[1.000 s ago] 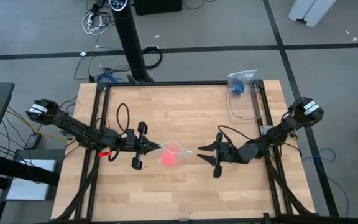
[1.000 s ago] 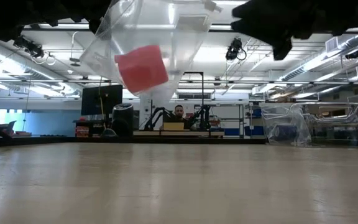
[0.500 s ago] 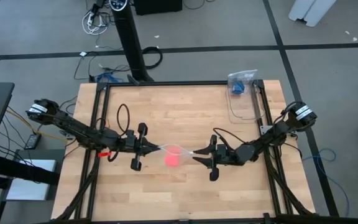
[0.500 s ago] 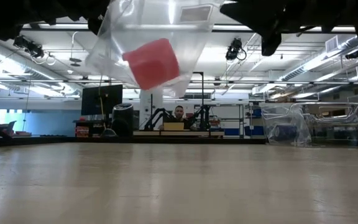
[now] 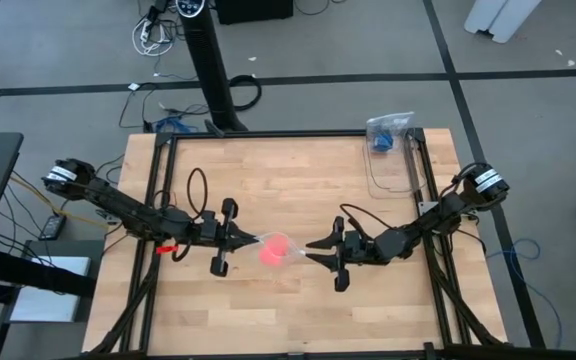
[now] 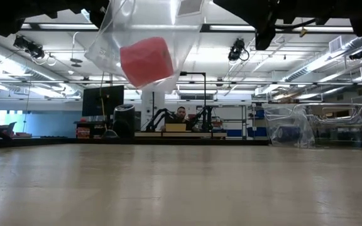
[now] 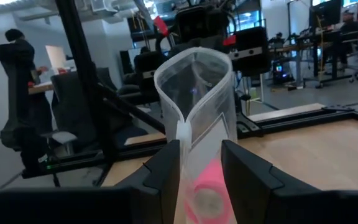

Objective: Roll bandage
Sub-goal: Close the transparent zip bag

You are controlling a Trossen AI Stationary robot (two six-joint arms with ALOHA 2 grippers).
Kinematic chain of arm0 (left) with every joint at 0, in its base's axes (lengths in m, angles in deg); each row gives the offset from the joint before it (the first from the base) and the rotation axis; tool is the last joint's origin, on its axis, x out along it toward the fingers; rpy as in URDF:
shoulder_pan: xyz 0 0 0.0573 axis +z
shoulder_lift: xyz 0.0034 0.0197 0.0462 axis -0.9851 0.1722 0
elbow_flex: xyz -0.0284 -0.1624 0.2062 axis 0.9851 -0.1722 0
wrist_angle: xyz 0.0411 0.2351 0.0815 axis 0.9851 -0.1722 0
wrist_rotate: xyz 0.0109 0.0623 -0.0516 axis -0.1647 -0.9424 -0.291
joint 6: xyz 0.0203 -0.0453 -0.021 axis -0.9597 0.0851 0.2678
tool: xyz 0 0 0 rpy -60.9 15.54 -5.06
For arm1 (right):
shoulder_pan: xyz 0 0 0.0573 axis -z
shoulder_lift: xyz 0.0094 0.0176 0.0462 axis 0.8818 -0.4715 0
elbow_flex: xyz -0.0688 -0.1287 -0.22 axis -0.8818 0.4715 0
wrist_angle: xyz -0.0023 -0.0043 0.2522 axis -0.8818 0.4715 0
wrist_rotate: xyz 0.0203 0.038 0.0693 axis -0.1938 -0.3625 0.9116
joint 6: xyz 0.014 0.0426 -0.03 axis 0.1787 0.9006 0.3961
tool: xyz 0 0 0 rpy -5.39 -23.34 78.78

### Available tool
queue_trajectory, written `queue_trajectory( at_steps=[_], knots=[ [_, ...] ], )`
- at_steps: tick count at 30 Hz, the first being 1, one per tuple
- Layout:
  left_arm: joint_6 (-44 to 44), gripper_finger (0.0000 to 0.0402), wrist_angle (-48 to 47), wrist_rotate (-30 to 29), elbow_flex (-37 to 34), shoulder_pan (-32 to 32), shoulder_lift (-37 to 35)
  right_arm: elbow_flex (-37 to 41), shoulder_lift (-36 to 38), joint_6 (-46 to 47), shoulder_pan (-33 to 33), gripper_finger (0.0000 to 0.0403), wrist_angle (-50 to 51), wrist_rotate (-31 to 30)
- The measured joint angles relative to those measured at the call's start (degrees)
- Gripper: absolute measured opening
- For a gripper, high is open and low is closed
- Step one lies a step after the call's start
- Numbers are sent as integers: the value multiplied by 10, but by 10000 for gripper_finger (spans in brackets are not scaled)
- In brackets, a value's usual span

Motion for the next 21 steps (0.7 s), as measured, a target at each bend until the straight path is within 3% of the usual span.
queue_trajectory(
  at_steps=[7,13,21],
  knots=[
    [-3,1,1,-12,0,-1,0,-14,0,12,-14,134,32,-4],
    [-5,1,7,-13,0,-3,0,-14,0,5,-54,178,42,-104],
    [-6,1,8,-13,6,-3,0,-14,0,5,-28,196,32,-84]
  ],
)
